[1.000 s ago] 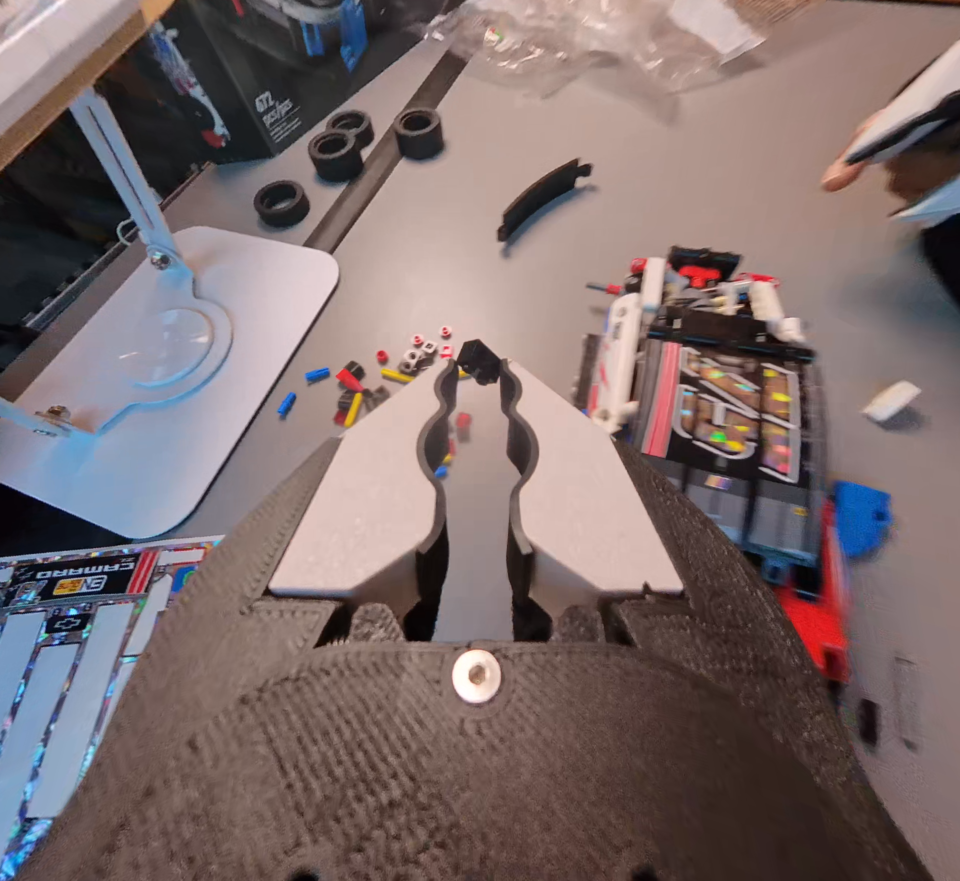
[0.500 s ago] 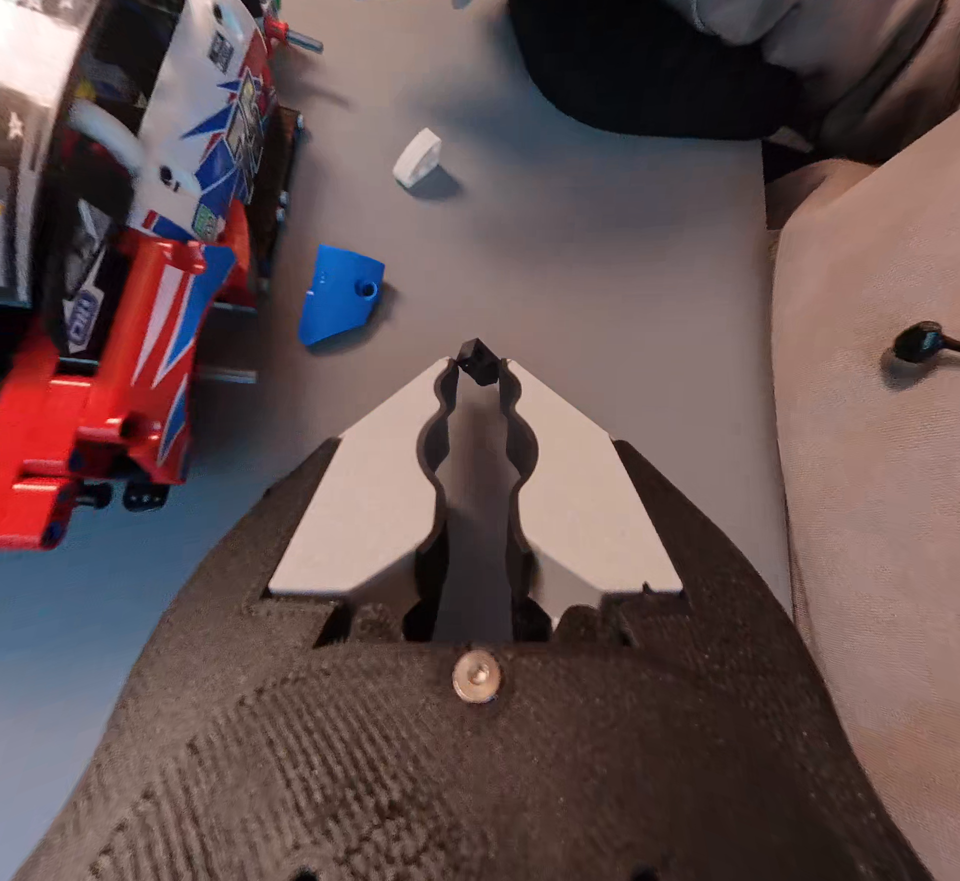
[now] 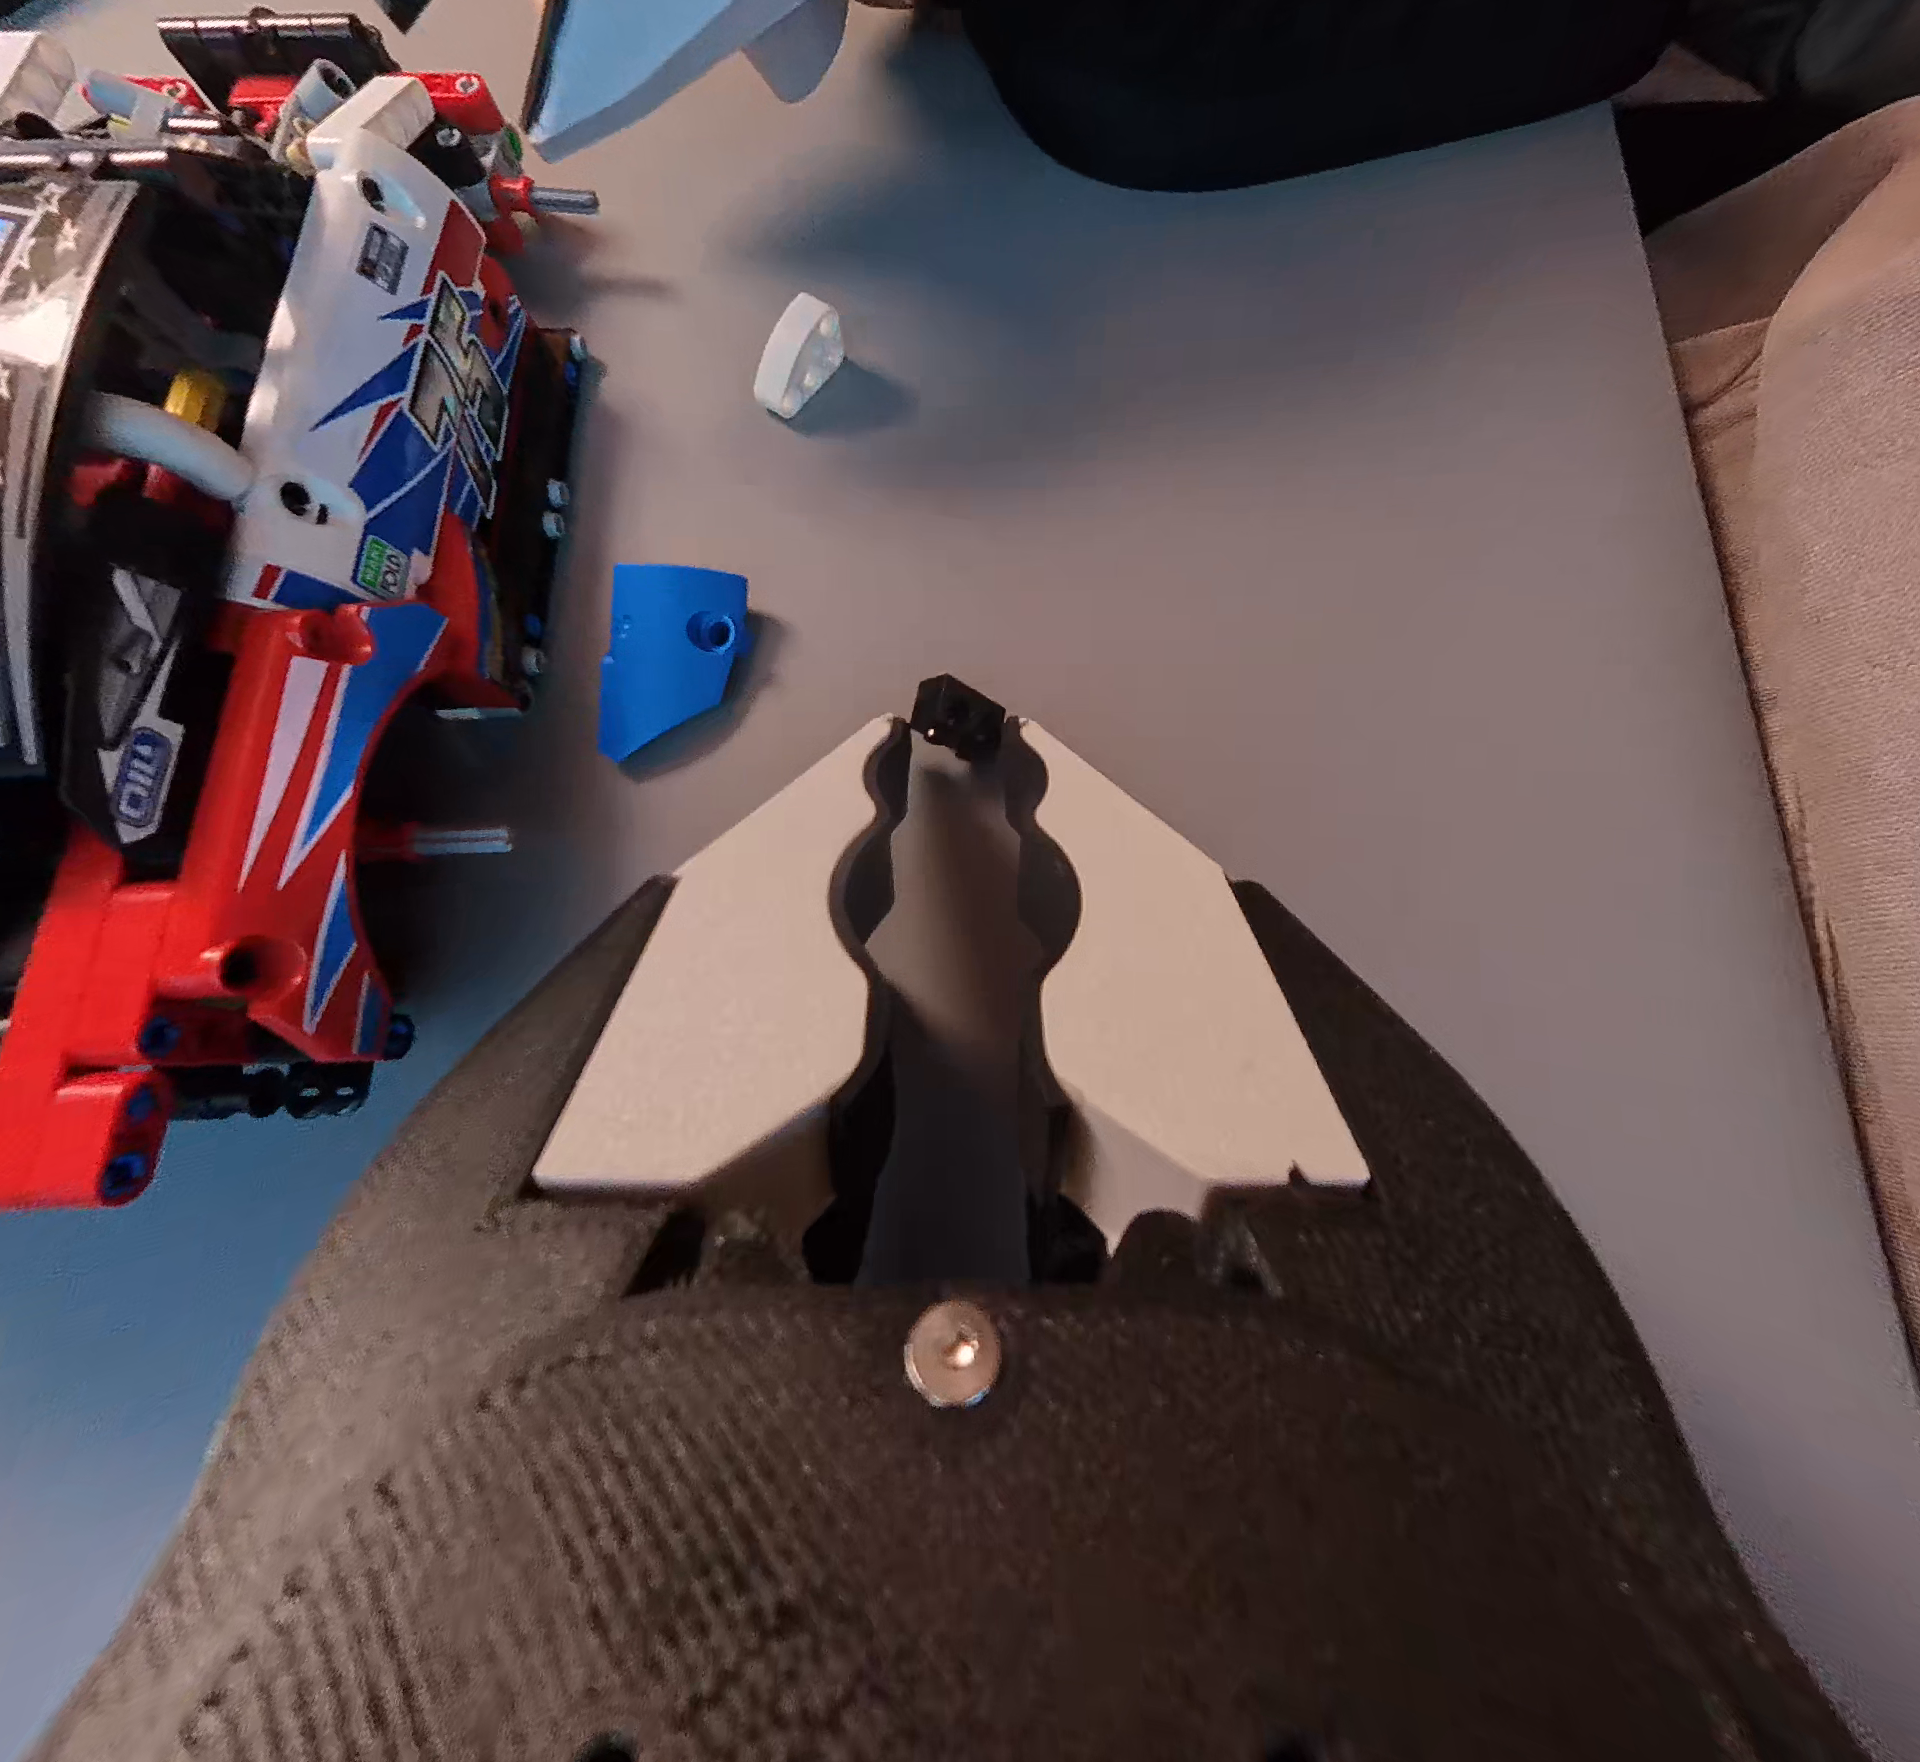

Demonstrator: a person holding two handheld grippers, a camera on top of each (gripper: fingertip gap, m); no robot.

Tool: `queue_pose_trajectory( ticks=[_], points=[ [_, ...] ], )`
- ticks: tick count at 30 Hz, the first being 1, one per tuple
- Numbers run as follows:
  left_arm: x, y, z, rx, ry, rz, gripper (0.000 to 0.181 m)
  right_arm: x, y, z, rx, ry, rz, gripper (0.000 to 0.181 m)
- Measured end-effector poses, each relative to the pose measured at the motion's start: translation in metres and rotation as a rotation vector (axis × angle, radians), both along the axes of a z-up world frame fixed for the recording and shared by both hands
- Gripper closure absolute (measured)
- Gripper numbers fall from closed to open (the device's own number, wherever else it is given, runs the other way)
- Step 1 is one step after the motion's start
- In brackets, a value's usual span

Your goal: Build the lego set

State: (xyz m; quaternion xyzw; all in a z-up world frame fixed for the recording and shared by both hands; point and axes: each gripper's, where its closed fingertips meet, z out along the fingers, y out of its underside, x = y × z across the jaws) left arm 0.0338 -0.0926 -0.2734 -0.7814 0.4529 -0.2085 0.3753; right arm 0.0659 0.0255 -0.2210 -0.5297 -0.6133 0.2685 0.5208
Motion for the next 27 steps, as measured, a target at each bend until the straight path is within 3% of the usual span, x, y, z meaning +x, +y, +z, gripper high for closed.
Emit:
queue_pose_trajectory(
  ticks=[1, 5, 9, 15, 27],
  points=[
    [-0.002, 0.001, 0.000, 0.018, 0.008, 0.003, 0.164, 0.000, 0.001, -0.001, -0.004, -0.001, -0.002, 0.159],
    [-0.006, 0.007, 0.005, 0.082, 0.004, 0.029, 0.155, 0.000, 0.005, -0.002, -0.022, 0.003, -0.014, 0.159],
    [-0.013, 0.019, 0.030, 0.194, -0.070, 0.084, 0.152, 0.000, 0.006, 0.000, -0.022, 0.012, -0.020, 0.159],
    [-0.055, 0.042, 0.063, 0.320, -0.139, 0.245, 0.152, -0.001, 0.007, 0.000, -0.027, 0.018, -0.023, 0.160],
    [-0.081, 0.056, 0.065, 0.388, -0.176, 0.322, 0.152, -0.006, -0.010, 0.004, -0.032, 0.027, 0.056, 0.151]
  ],
)
